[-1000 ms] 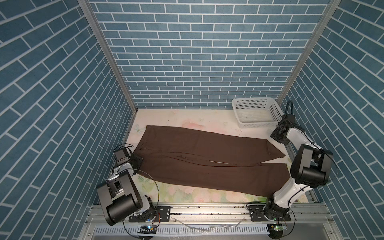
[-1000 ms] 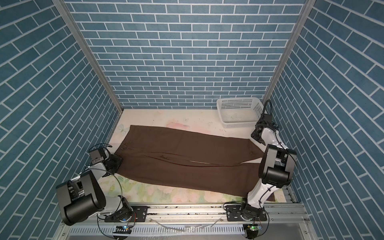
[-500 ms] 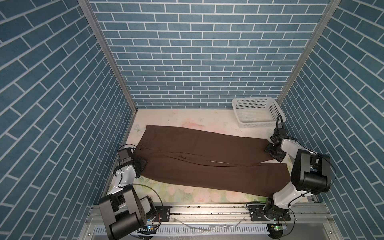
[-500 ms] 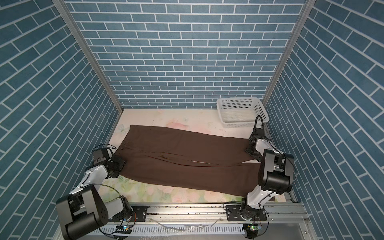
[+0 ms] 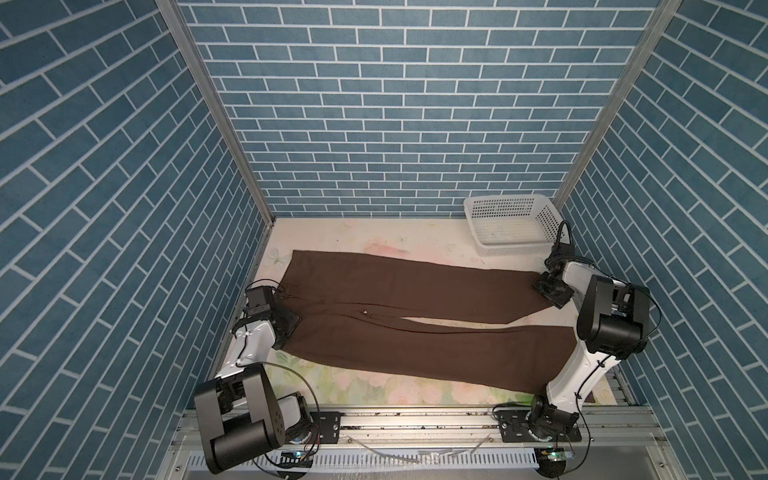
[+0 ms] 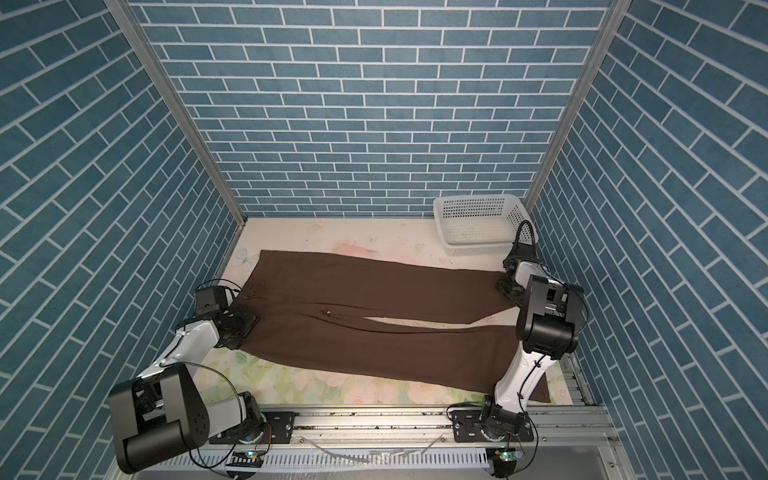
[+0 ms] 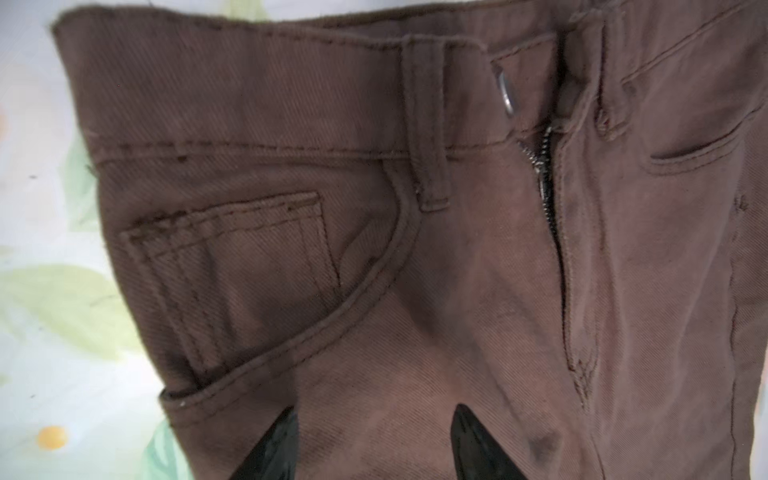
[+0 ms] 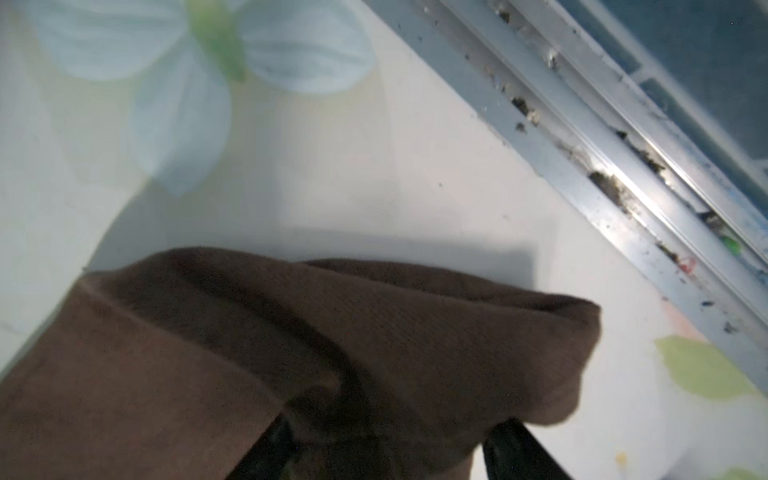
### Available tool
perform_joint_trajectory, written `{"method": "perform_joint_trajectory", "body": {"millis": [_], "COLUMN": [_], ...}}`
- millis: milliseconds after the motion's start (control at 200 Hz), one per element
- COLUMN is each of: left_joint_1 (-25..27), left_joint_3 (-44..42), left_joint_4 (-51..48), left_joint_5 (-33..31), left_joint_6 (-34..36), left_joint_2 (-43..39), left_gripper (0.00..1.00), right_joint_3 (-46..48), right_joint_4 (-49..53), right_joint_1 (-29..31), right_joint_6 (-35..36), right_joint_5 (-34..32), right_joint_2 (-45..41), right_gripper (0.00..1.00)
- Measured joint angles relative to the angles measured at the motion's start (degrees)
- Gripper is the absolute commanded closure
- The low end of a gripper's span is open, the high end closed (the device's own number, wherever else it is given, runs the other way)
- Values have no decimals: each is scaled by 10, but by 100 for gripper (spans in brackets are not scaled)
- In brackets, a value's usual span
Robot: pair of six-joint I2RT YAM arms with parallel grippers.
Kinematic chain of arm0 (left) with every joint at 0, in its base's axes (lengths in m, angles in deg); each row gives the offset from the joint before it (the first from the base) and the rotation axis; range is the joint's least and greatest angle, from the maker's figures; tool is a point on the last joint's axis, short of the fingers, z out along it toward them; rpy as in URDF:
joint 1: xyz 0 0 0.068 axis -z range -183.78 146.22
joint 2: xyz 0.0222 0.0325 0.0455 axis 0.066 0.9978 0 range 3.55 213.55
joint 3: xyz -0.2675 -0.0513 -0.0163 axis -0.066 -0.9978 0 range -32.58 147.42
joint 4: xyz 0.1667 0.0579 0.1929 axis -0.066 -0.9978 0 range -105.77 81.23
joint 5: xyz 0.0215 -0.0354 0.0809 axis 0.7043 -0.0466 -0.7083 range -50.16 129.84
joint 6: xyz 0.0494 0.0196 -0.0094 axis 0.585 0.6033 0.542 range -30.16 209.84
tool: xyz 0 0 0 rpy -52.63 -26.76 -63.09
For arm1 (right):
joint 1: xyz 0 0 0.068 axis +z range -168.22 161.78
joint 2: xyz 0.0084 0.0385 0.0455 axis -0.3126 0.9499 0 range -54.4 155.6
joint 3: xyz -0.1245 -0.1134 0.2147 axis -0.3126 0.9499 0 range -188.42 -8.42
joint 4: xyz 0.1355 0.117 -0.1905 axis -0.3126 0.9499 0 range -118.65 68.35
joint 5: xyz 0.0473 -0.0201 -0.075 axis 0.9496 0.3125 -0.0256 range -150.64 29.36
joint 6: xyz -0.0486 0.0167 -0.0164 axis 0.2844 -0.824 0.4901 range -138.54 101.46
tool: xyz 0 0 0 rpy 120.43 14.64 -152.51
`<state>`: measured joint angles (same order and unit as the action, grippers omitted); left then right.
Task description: Fold and stack the trousers
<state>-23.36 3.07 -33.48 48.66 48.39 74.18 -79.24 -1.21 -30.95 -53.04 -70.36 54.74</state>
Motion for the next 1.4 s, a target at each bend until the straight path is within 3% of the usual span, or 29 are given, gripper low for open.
{"method": "perform_joint_trajectory", "body": {"millis": [160, 250, 370, 485, 800, 1080, 1255, 1340, 1400], "left_joint_1": [5, 5, 6, 6, 7, 8, 9, 9, 9], "left_joint_3": [13, 13, 13, 10, 9, 0, 1, 1, 4], "left_joint_4": [-12, -19, -24, -28, -38, -24, -13, -11, -11], "left_joint_5": [-7, -11, -13, -14, -18, -17, -16, -16, -16], "left_joint_6": [1, 1, 1, 1, 1, -2, -1, -1, 0], "left_joint_2": [-3, -8, -9, -9, -16, -5, 28, 36, 38], "left_gripper": [39, 40, 40, 40, 42, 42, 42, 42, 42], "right_joint_3": [-47, -70, -104, -137, -175, -120, -136, -171, -206], "right_joint_4": [13, 16, 17, 19, 46, 64, 73, 85, 90], "right_joint_1": [-9, -11, -11, -12, -12, -16, -21, -24, -26], "right_joint_6": [1, 7, 21, 35, 48, 48, 49, 51, 60], "right_joint_5": [-3, -13, -26, -31, -42, -45, -47, -45, -44], "right_joint_2": [18, 25, 42, 64, 71, -97, -97, -41, 8], "right_gripper": [29, 37, 65, 100, 100, 100, 100, 62, 49]}}
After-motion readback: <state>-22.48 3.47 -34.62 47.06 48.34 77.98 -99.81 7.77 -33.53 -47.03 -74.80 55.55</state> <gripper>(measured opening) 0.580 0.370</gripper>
